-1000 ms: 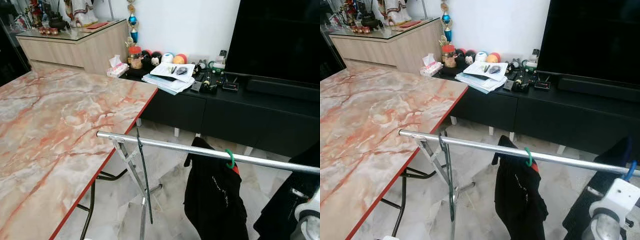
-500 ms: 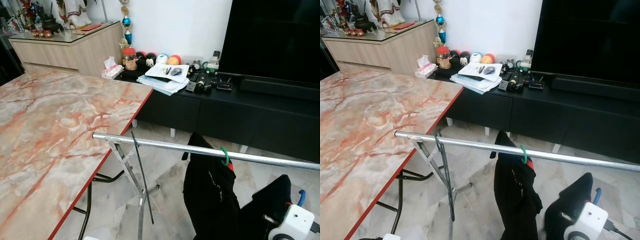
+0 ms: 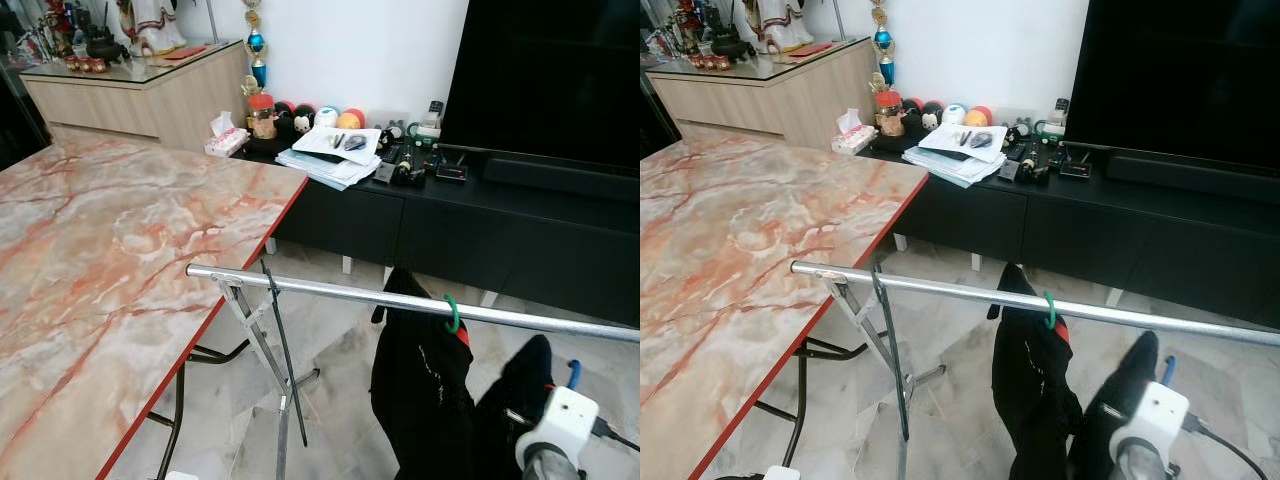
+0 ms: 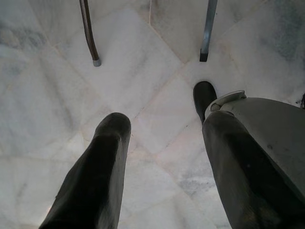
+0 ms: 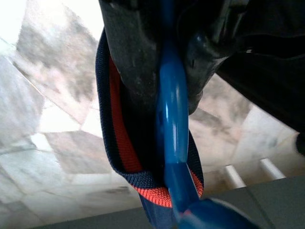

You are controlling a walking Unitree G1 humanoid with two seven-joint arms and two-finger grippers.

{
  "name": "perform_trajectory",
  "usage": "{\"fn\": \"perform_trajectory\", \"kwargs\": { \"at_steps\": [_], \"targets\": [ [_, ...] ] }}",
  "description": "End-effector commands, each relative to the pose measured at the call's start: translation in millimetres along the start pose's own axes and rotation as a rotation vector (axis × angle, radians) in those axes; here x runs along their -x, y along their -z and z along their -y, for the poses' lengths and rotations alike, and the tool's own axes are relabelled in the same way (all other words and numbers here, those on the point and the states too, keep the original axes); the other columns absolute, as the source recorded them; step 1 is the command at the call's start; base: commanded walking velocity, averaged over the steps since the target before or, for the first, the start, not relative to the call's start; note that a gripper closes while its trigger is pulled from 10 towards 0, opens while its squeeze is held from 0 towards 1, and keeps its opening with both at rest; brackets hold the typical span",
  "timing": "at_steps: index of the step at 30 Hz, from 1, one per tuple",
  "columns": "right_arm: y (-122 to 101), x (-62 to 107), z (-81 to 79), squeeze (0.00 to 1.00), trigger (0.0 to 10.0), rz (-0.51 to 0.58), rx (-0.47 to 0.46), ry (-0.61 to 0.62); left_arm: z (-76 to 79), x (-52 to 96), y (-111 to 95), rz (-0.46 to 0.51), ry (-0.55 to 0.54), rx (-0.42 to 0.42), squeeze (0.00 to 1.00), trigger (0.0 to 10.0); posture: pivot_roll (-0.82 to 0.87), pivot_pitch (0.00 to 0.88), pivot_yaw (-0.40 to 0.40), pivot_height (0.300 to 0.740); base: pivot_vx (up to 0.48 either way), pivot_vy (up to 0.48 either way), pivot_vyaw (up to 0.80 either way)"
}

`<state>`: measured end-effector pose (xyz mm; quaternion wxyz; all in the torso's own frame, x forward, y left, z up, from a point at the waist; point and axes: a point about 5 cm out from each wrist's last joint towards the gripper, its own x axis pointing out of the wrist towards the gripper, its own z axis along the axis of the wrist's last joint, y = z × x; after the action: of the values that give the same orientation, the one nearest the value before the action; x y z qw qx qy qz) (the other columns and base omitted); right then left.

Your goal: Hang hanger

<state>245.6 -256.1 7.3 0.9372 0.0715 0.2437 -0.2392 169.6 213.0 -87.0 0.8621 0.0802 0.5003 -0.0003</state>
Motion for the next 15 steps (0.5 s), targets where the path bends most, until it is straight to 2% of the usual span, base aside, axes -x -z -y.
{"fn": "perform_trajectory", "kwargs": {
  "at_steps": [1,15],
  "targets": [
    [-5.4,-1.4,-5.2,0.00,10.0,0.028,0.013,-0.024,-1.6,0.8,6.3,-0.020,-0.012,0.019,0.00,10.0,0.04,0.000,0.041,0.740,0.000,0.000,0.00],
    [-4.4,-6.2,-5.2,0.00,10.0,0.038,0.026,-0.028,-0.9,0.6,5.8,-0.020,-0.010,0.029,0.00,10.0,0.05,0.000,0.039,0.740,0.000,0.000,0.00]
  ]
}}
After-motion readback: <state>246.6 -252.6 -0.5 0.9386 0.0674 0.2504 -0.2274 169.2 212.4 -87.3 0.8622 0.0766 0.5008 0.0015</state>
